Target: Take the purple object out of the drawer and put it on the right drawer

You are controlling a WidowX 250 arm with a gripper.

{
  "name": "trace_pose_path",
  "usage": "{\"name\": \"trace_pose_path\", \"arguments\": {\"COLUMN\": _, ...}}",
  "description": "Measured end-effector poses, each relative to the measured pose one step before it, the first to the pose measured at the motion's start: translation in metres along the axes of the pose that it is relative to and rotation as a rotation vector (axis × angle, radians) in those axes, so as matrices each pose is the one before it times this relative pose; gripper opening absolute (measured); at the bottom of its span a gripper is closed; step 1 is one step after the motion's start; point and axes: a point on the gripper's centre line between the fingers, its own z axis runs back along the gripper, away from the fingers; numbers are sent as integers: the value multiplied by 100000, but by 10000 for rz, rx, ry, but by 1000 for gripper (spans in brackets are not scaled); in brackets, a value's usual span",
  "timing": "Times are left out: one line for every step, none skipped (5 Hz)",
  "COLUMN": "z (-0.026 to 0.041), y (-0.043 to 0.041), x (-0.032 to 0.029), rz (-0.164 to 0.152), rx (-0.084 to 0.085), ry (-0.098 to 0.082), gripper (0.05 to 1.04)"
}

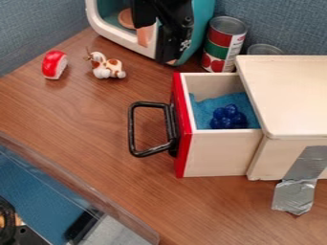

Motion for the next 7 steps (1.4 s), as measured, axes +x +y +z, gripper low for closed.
{"name": "trace_pose_path", "arguments": {"z": -726, "y": -220, "x": -71, "rz": -2, "rx": -113, "ry": 245, "gripper": 1000}}
{"name": "trace_pose_path", "arguments": {"z": -3017, "y": -1781, "x": 2376, "rz": -1054, "rx": -129, "ry": 572, "gripper": 1000}}
{"name": "trace_pose_path", "arguments": {"z": -2116, "y": -692, "x": 2470, "rz": -1286, "rx": -552, "ry": 111, "gripper": 1000}}
{"name": "trace_pose_path", "arguments": {"z": -1208, "y": -570, "x": 1543, "rz": -1080, "rx": -662, "ry": -268, "gripper": 1000}}
{"name": "trace_pose_path", "arguments": {"z": -736, "y": -104, "x": 742, "rz": -435, "rx": -432, "ry": -550, "gripper": 1000}}
{"name": "trace_pose_path", "arguments": {"z": -440, "y": 79, "x": 255, "rz": -34, "rx": -537, "ry": -983, "gripper": 1000}}
{"name": "trace_pose_path", "arguments": {"z": 111, "y": -65, "x": 26, "rz": 36, "rx": 217, "ry": -285, "gripper": 1000}}
